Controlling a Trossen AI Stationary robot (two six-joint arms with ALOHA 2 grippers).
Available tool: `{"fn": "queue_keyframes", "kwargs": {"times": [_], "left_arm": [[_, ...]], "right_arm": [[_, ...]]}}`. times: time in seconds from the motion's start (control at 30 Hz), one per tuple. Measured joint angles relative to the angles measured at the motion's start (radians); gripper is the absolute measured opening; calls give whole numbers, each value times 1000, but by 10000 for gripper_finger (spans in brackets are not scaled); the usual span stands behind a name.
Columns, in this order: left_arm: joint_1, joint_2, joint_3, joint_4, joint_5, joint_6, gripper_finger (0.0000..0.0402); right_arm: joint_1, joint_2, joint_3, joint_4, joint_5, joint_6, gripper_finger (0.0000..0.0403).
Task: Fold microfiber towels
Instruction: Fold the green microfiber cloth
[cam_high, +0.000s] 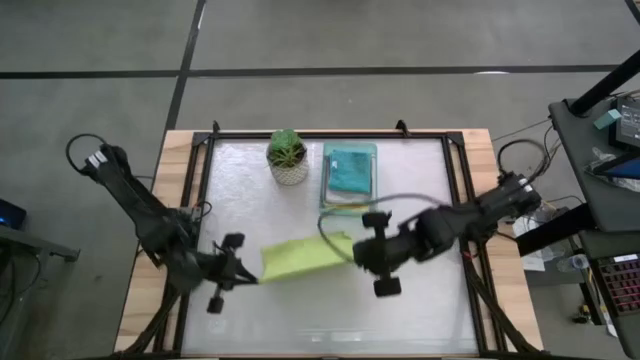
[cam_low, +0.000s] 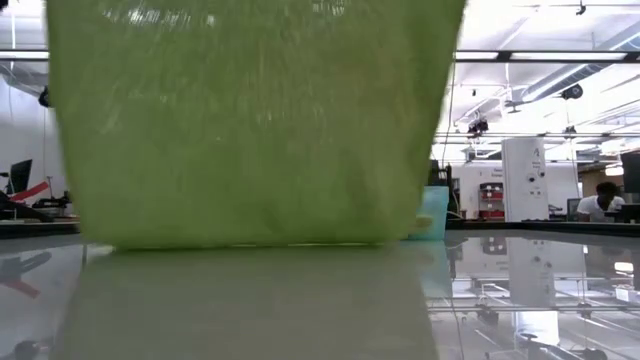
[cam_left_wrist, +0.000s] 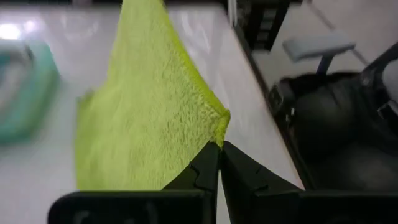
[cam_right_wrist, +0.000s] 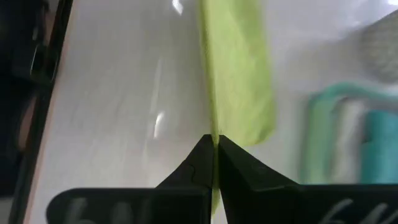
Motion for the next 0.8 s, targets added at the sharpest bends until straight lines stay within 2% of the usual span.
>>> {"fn": "queue_keyframes", "kwargs": {"times": [0.2,0.4,0.5,0.63,0.8], "left_arm": [[-24,209,-5,116,42,-106,0],[-22,347,-5,214,97,-168,0],[-22,406,-5,211,112,-210,0],[4,458,-6,177,108,-216,0],[53,467,-6,7,78,-277,0]], "right_arm": [[85,84,-101,37,-67,25,8],[64,147,-212,202,-209,-9,8],[27,163,-244,225,-206,-35,8],[-36,187,-280,238,-147,-66,8],[-117,198,-325,272,-114,-126,8]]}}
